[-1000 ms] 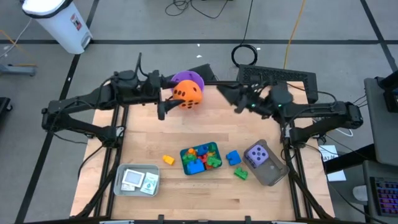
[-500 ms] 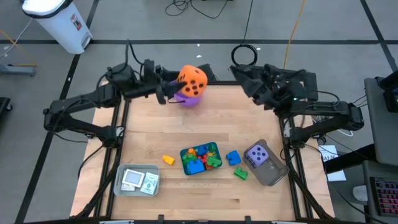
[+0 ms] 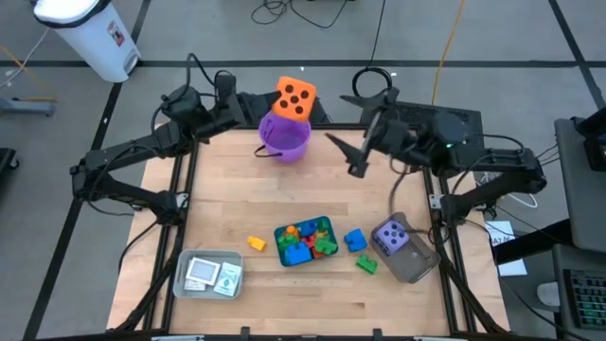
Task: Pick & Place Toys
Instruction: Put the orange dice into the black bin
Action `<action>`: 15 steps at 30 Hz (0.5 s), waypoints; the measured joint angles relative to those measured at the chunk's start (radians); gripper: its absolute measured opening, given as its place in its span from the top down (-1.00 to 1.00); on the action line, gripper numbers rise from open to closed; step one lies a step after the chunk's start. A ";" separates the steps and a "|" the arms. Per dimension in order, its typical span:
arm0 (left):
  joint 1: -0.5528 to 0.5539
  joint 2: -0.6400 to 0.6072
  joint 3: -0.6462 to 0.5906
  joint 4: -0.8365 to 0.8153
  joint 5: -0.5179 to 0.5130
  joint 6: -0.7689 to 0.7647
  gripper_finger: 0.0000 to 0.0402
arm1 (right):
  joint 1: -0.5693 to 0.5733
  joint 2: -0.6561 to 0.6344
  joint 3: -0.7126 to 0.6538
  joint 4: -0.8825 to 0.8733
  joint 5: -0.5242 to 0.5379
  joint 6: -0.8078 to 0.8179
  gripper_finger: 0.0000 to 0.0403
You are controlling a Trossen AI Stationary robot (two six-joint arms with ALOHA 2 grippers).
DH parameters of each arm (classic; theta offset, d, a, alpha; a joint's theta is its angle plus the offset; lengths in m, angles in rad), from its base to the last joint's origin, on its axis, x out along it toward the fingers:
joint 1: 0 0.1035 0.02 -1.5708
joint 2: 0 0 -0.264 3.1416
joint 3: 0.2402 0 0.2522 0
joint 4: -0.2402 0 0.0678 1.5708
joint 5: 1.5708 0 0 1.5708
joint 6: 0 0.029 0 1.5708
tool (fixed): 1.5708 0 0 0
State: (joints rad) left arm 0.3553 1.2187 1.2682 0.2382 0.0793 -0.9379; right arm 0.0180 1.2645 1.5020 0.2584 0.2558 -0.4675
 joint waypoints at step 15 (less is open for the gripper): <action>-0.024 0.054 0.000 0.074 -0.001 -0.162 -0.56 | -0.039 0.097 0.002 -0.021 0.113 -0.112 -0.78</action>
State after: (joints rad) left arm 0.3315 1.2725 1.2684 0.3118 0.0787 -1.0997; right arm -0.0208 1.3620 1.5043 0.2379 0.3686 -0.5796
